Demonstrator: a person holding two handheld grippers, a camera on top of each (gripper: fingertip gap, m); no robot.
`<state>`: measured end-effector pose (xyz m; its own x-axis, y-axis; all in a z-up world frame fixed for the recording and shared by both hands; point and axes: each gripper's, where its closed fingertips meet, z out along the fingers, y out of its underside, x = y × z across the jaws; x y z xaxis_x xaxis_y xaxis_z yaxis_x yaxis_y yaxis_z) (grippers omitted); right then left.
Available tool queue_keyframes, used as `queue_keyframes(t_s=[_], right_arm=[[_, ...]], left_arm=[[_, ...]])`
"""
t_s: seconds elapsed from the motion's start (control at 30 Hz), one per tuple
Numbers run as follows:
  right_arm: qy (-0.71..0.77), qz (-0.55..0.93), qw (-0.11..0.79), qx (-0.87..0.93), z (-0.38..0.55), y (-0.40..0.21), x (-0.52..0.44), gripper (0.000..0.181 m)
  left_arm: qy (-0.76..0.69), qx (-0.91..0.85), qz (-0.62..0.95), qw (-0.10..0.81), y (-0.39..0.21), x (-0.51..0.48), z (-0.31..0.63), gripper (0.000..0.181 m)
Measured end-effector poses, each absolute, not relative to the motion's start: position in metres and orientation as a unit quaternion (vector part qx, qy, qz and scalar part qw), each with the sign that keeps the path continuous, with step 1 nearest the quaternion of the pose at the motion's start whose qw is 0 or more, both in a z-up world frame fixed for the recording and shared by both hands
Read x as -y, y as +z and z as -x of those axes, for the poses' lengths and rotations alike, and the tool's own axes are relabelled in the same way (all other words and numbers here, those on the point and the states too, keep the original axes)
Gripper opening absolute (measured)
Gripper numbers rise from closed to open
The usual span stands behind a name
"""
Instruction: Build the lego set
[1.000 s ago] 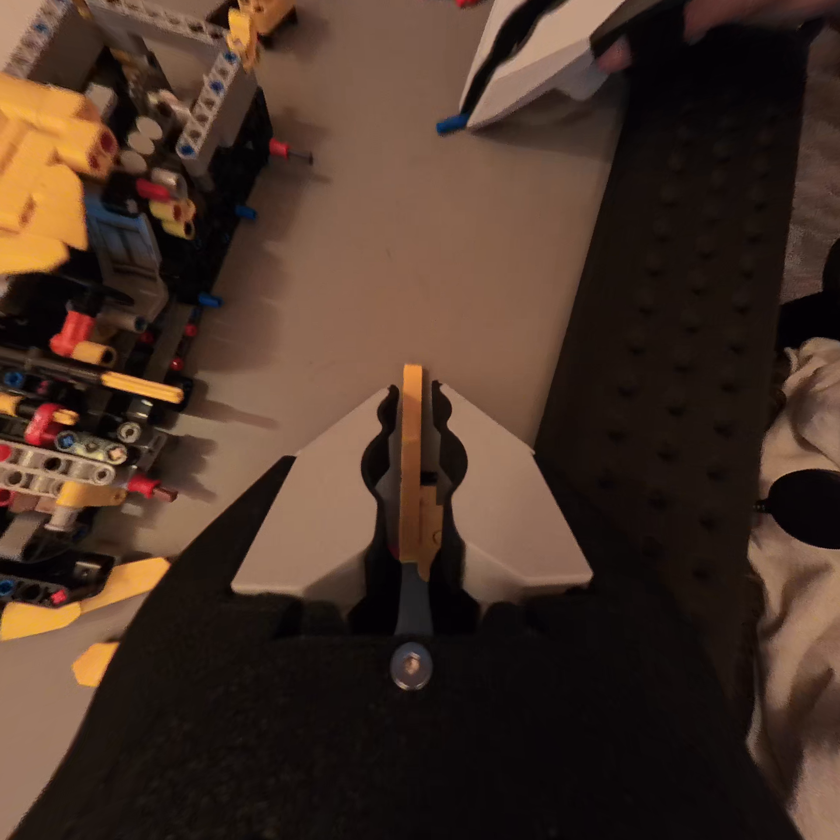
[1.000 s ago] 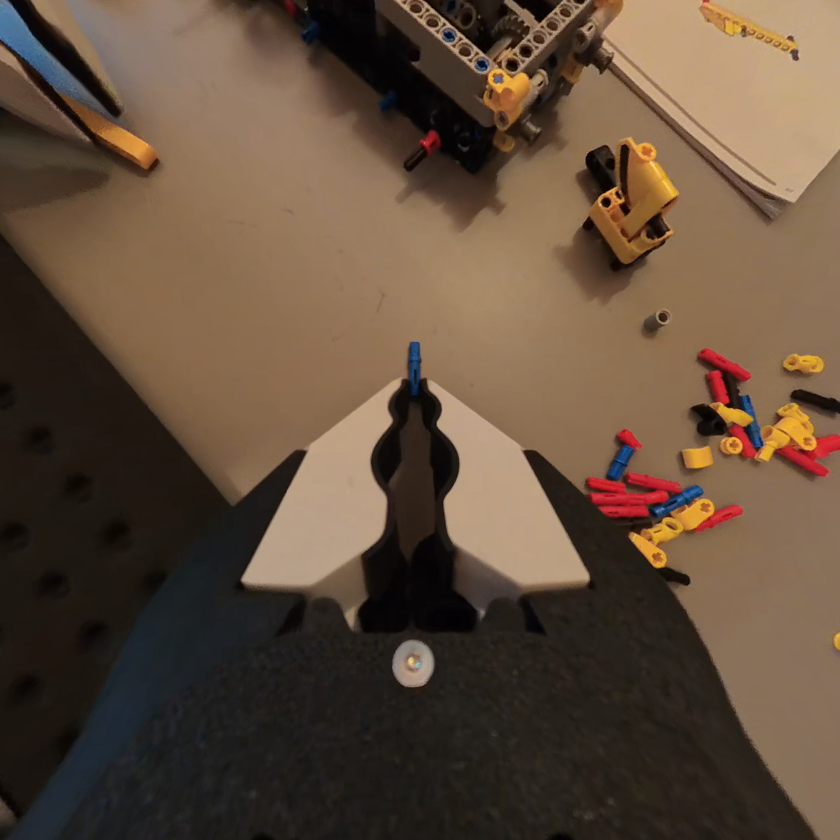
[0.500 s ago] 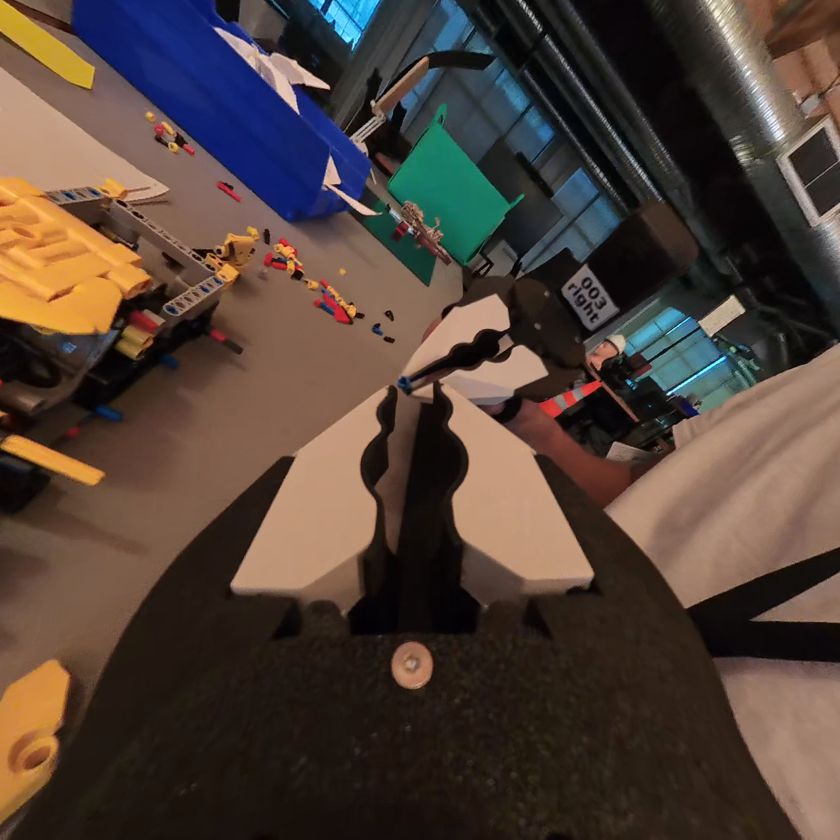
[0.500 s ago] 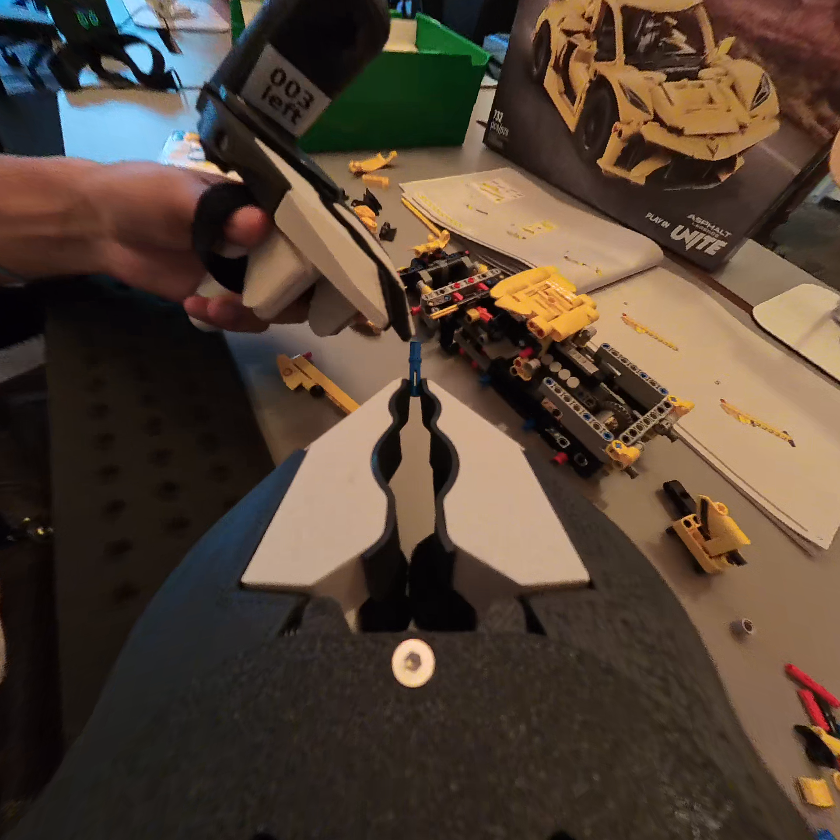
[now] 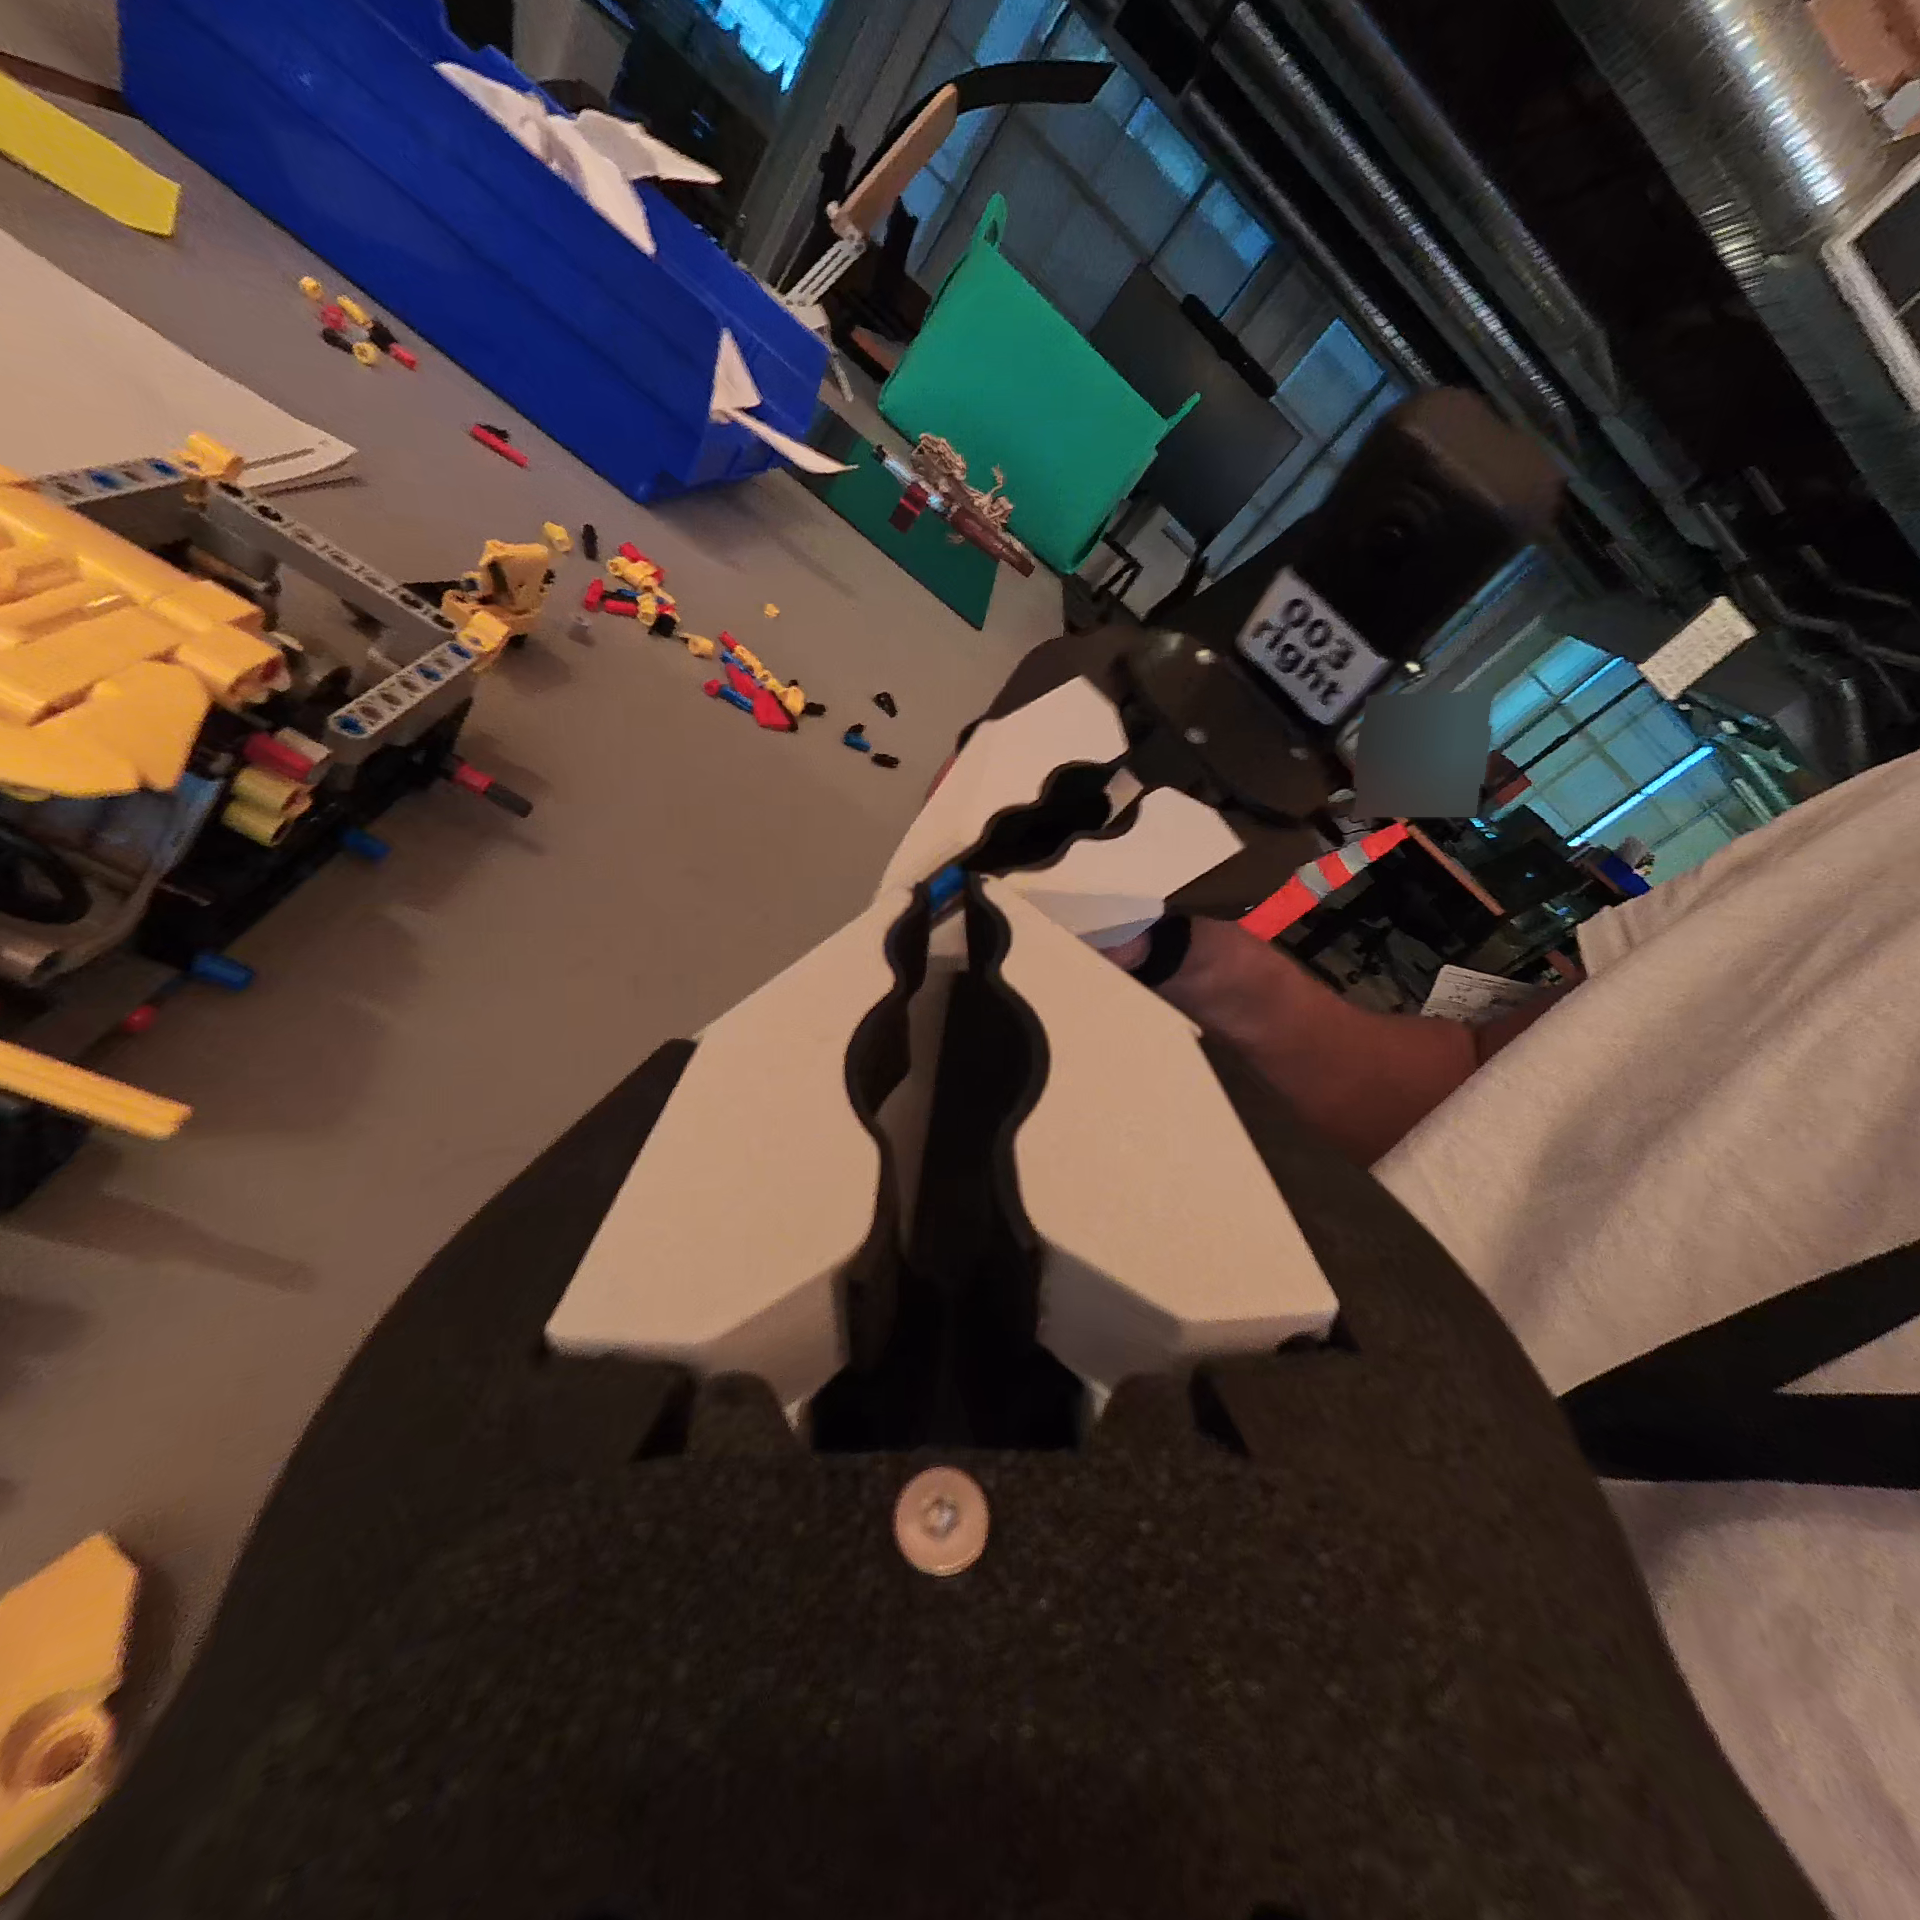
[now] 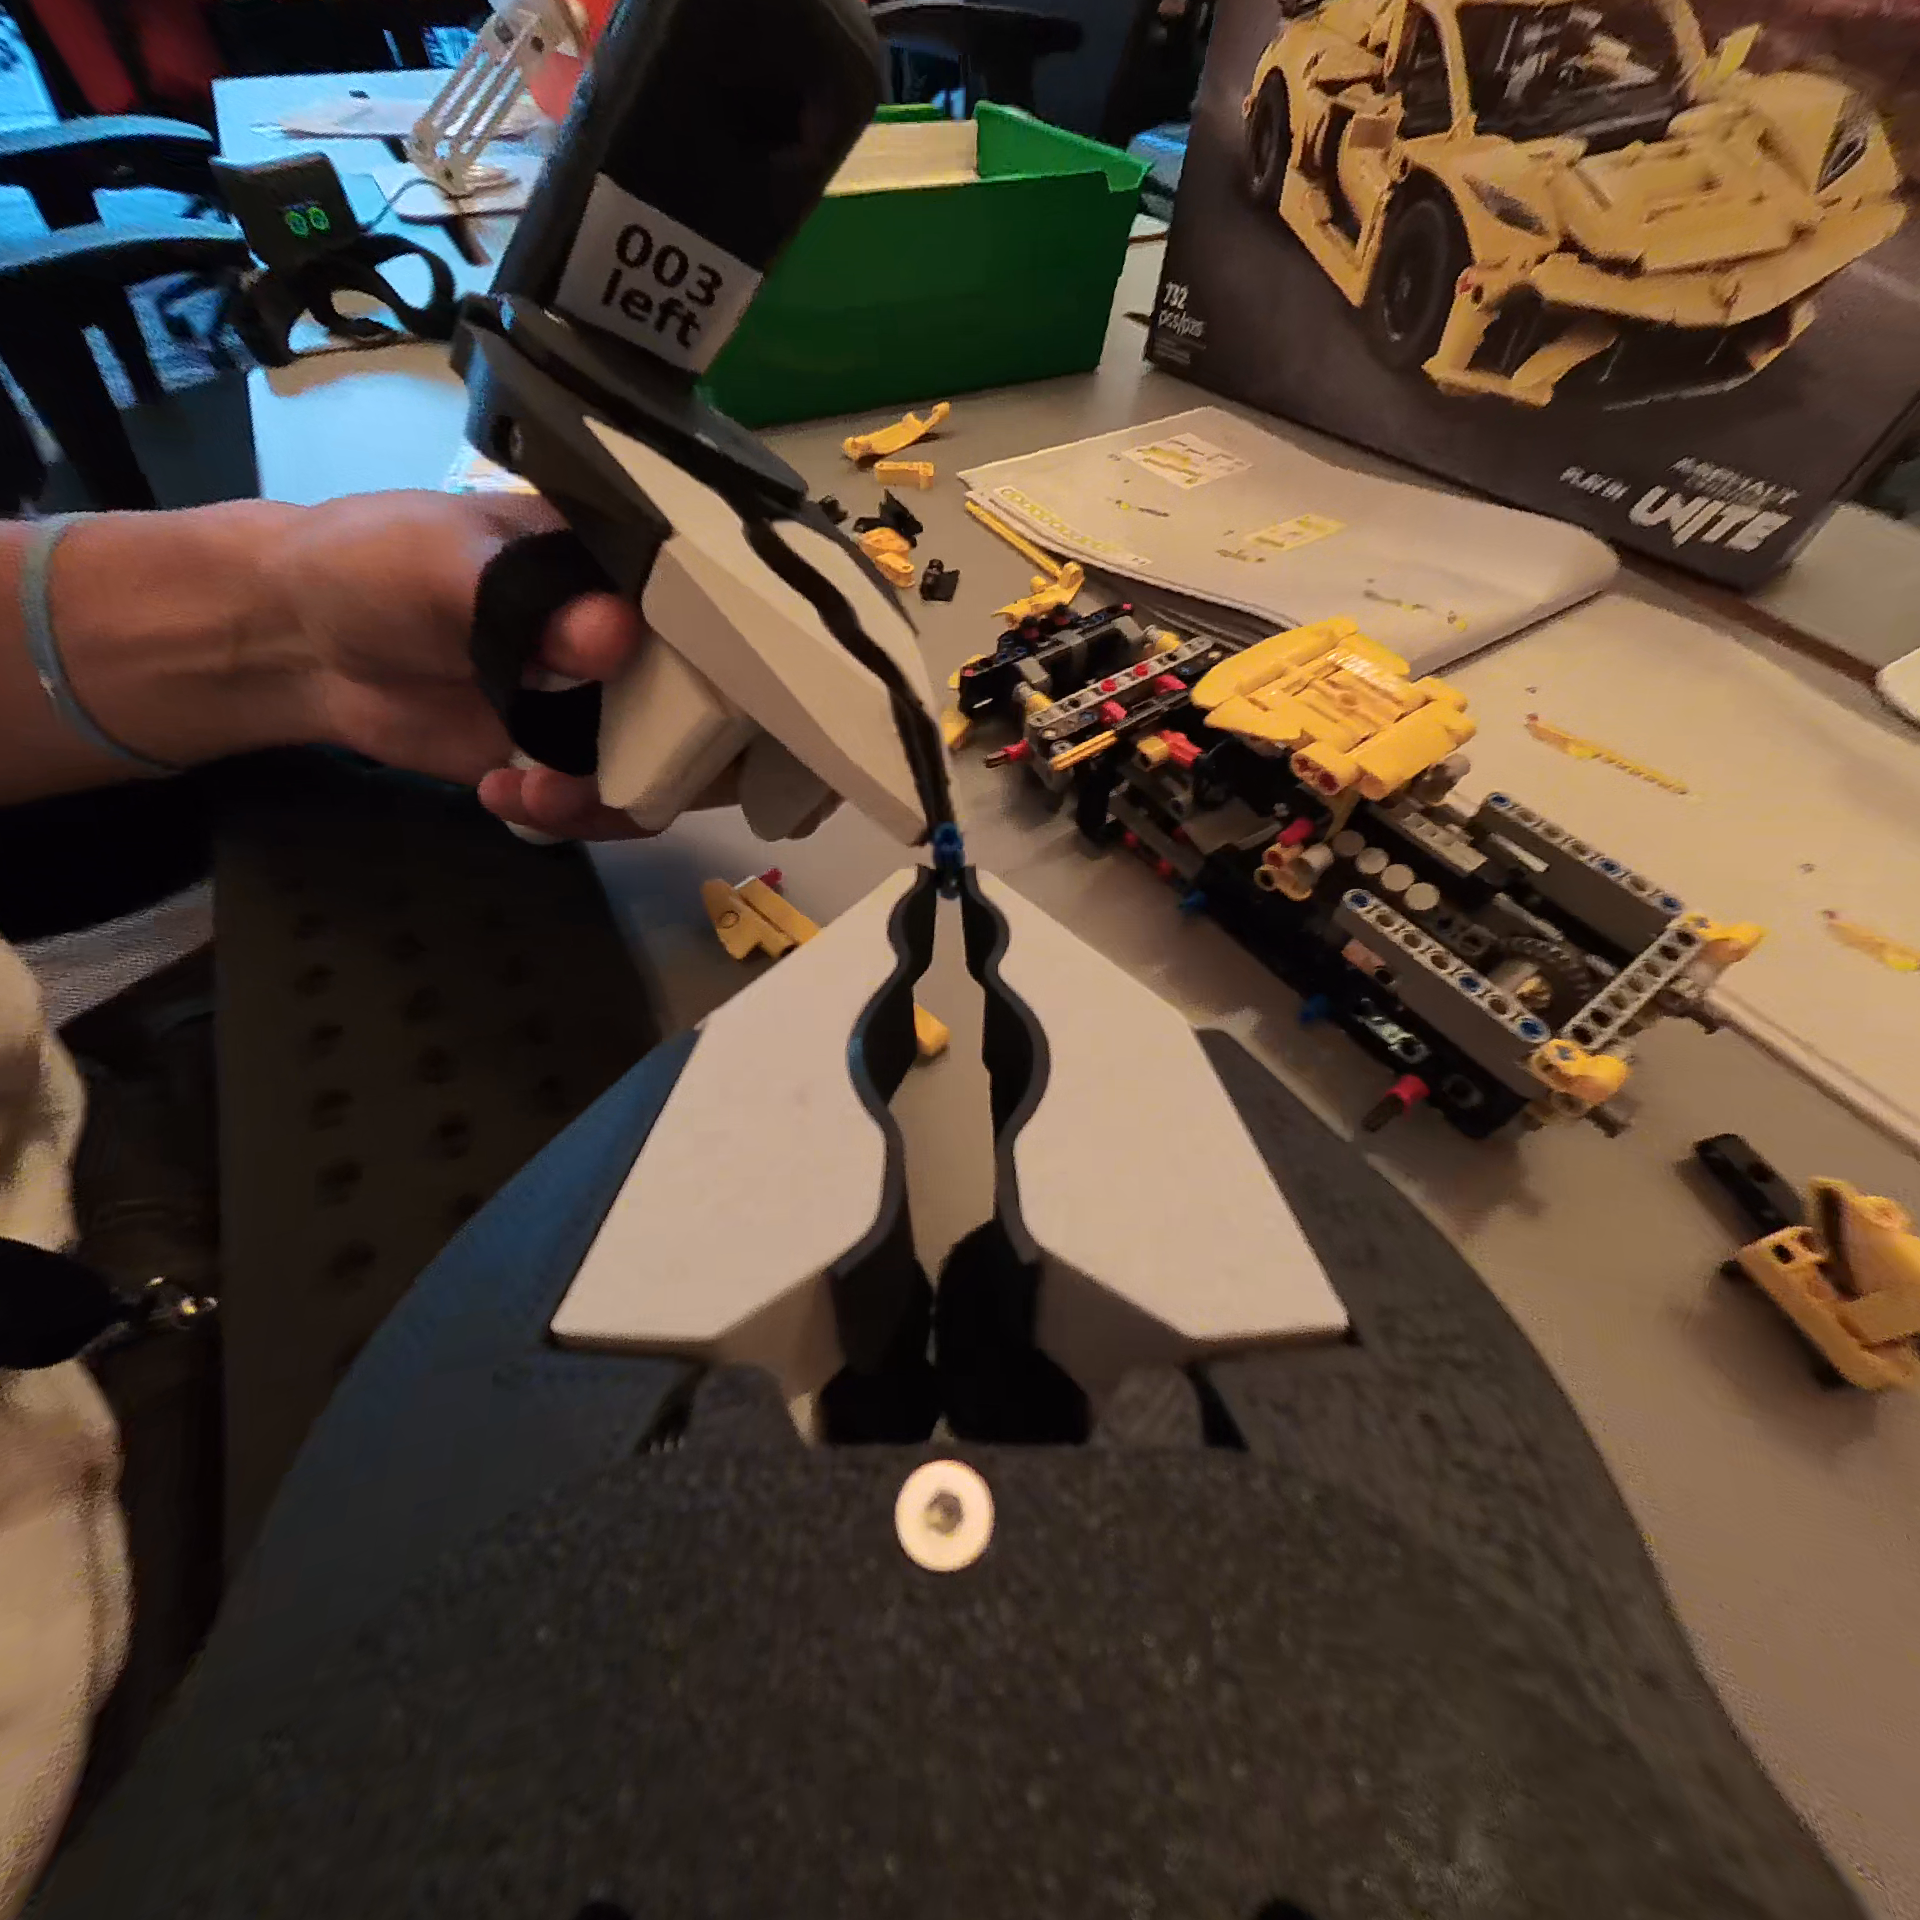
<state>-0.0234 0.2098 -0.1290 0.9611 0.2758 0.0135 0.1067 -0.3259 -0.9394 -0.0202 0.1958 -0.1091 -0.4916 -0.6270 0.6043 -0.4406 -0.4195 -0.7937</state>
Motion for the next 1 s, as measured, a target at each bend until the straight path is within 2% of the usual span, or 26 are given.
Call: queue_keyframes(t_s=[0.27, 0.53, 0.8, 1.0], right_arm=[[0.162, 0.774, 0.606, 0.088, 0.029, -0.113, -0.207, 0.004], [0.137, 0.726, 0.662, 0.126, 0.036, -0.092, -0.204, 0.004], [0.154, 0.711, 0.671, 0.143, 0.044, -0.086, -0.203, 0.004], [0.163, 0.701, 0.677, 0.152, 0.047, -0.085, -0.203, 0.004]], left_arm=[[-0.693, -0.511, 0.502, 0.085, -0.102, -0.217, 0.021, 0.013], [-0.782, -0.409, 0.454, -0.121, -0.085, -0.198, 0.036, 0.014], [-0.794, -0.393, 0.438, -0.154, -0.08, -0.193, 0.04, 0.013], [-0.795, -0.39, 0.433, -0.167, -0.08, -0.192, 0.042, 0.006]])
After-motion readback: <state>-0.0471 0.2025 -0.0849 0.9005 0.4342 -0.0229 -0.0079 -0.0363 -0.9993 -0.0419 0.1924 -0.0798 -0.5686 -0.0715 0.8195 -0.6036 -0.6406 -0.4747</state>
